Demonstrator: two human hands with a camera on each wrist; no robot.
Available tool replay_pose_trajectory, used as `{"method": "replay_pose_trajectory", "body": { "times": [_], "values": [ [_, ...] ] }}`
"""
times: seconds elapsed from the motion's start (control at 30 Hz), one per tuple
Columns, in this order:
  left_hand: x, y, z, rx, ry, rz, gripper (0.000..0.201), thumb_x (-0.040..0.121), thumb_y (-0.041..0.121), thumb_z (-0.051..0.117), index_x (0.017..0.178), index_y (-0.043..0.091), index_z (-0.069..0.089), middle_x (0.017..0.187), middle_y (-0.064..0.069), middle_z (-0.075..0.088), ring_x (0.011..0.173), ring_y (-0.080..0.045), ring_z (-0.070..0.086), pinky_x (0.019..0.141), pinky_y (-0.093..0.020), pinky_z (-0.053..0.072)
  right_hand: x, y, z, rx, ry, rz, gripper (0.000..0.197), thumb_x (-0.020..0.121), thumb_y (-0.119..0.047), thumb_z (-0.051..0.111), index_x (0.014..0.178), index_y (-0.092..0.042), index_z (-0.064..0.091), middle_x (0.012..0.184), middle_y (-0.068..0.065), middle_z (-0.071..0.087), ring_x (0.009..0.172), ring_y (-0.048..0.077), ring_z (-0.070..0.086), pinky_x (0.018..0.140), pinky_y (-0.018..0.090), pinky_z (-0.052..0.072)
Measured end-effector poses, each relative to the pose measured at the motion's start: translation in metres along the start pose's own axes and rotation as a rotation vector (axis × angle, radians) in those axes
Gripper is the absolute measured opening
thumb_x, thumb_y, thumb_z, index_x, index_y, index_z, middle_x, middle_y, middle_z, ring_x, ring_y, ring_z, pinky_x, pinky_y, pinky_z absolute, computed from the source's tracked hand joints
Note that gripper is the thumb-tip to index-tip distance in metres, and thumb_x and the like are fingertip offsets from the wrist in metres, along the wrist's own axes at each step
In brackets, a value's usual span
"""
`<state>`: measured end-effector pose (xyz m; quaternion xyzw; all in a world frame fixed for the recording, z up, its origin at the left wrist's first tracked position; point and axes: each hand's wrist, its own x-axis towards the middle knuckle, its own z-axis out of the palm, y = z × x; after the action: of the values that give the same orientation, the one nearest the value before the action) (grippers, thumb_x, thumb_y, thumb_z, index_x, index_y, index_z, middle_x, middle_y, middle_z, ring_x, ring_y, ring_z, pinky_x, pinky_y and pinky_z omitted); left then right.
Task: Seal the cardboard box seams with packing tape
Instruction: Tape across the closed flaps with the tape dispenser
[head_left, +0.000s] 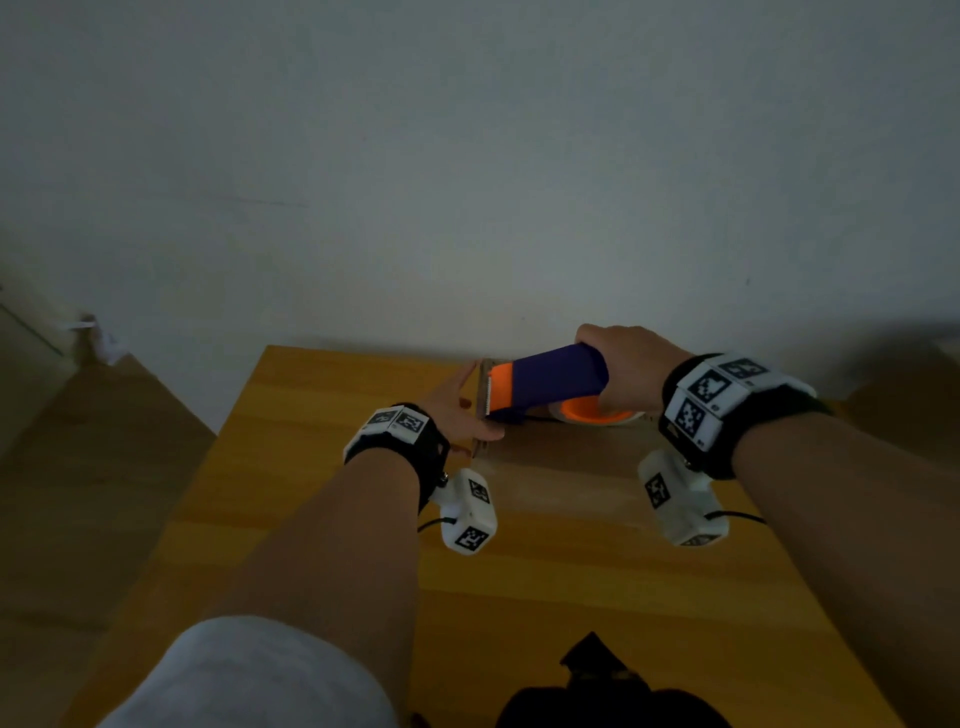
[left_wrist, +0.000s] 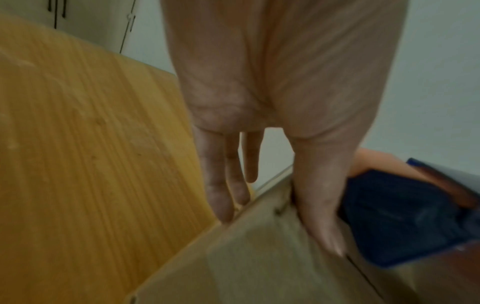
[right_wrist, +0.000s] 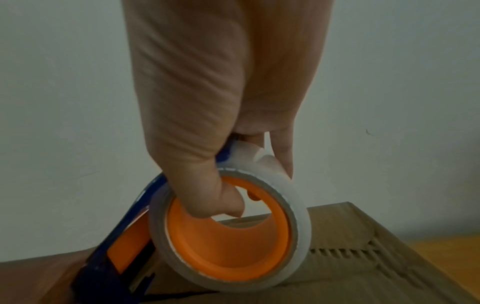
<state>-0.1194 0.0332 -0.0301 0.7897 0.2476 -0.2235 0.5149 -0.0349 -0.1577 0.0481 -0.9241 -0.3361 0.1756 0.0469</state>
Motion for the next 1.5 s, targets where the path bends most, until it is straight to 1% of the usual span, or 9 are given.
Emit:
{"method": "replay_pose_trajectory", "body": {
  "times": [0.1,0.23,0.33,0.5,0.63,0.87,1.13,1.27,1.5],
  "values": [
    [-0.004,0.005,-0.002,0.001,-0.043,-0.017,0.11,0.077,0.009,0.078,0.149,0.046,0.004,0.154,-0.006,0.03,0.134,-0.031,0.042,0.083,-0.044,0.057,0.0,0.002,-0.003,-0.002,-0.004,-0.025,0.041,0.078,-0.026,0.071,0.11,-0.008,0.051,0.1,0.01,0.064,0.08,0.019,0.053,0.07,0.031,0.041],
    [-0.003,0.007,-0.006,-0.112,-0.044,-0.045,0.095,0.084,-0.007,0.063,0.15,0.044,0.015,0.134,-0.009,0.057,0.115,-0.025,0.057,0.094,-0.051,0.051,0.002,0.003,-0.004,-0.014,-0.015,-0.037,0.04,0.079,-0.018,0.07,0.113,-0.009,0.051,0.105,0.011,0.064,0.084,0.019,0.053,0.073,0.031,0.042],
    [-0.004,0.005,-0.009,-0.138,-0.067,-0.061,0.101,0.083,-0.01,0.062,0.147,0.051,0.014,0.124,-0.009,0.061,0.116,-0.029,0.059,0.094,-0.055,0.05,0.003,0.004,-0.005,-0.017,-0.019,-0.027,0.041,0.079,-0.015,0.07,0.115,-0.01,0.05,0.106,0.009,0.063,0.084,0.018,0.052,0.072,0.03,0.041],
    [-0.008,0.018,-0.006,-0.026,-0.07,-0.033,0.093,0.085,-0.015,0.054,0.145,0.05,0.023,0.144,-0.01,0.046,0.121,-0.03,0.053,0.089,-0.055,0.053,0.003,0.002,-0.004,-0.053,-0.01,-0.032,0.037,0.082,-0.024,0.069,0.112,-0.011,0.05,0.104,0.009,0.064,0.081,0.018,0.052,0.072,0.03,0.041],
    [-0.005,0.015,-0.006,0.049,-0.047,-0.031,0.086,0.085,-0.008,0.058,0.147,0.042,0.027,0.135,-0.013,0.056,0.12,-0.033,0.057,0.095,-0.053,0.051,0.0,0.0,-0.007,-0.097,-0.047,-0.018,0.033,0.083,-0.022,0.066,0.109,-0.012,0.048,0.102,0.008,0.062,0.083,0.019,0.052,0.073,0.032,0.042],
    [-0.005,0.017,-0.002,0.056,-0.067,-0.044,0.089,0.085,-0.011,0.052,0.144,0.051,0.025,0.131,-0.013,0.059,0.113,-0.033,0.061,0.089,-0.056,0.054,-0.009,-0.001,-0.011,-0.107,-0.094,0.018,0.035,0.079,-0.018,0.068,0.099,-0.021,0.04,0.09,0.0,0.053,0.083,0.021,0.052,0.073,0.034,0.044],
    [-0.003,0.013,-0.002,0.062,-0.047,-0.048,0.09,0.086,-0.007,0.052,0.141,0.058,0.024,0.131,-0.012,0.06,0.111,-0.033,0.063,0.088,-0.052,0.055,-0.025,0.008,-0.022,-0.147,-0.14,0.038,0.036,0.081,-0.015,0.068,0.11,-0.015,0.046,0.099,0.005,0.058,0.087,0.019,0.053,0.073,0.029,0.04],
    [-0.001,0.016,-0.001,0.045,-0.052,-0.051,0.09,0.085,-0.008,0.052,0.138,0.061,0.027,0.137,-0.012,0.053,0.109,-0.034,0.063,0.087,-0.054,0.055,-0.037,0.023,-0.029,-0.175,-0.154,0.084,0.034,0.081,-0.014,0.068,0.101,-0.021,0.041,0.096,0.001,0.056,0.086,0.018,0.052,0.073,0.027,0.039],
    [0.012,0.015,0.001,-0.028,0.007,0.005,0.084,0.073,-0.008,0.05,0.132,0.051,0.042,0.105,-0.011,0.058,0.098,-0.025,0.057,0.087,-0.057,0.054,-0.032,0.015,-0.024,-0.283,-0.085,0.099,0.052,0.078,-0.037,0.071,0.119,-0.017,0.047,0.114,0.003,0.063,0.103,0.025,0.062,0.087,0.035,0.049]
  ]
}}
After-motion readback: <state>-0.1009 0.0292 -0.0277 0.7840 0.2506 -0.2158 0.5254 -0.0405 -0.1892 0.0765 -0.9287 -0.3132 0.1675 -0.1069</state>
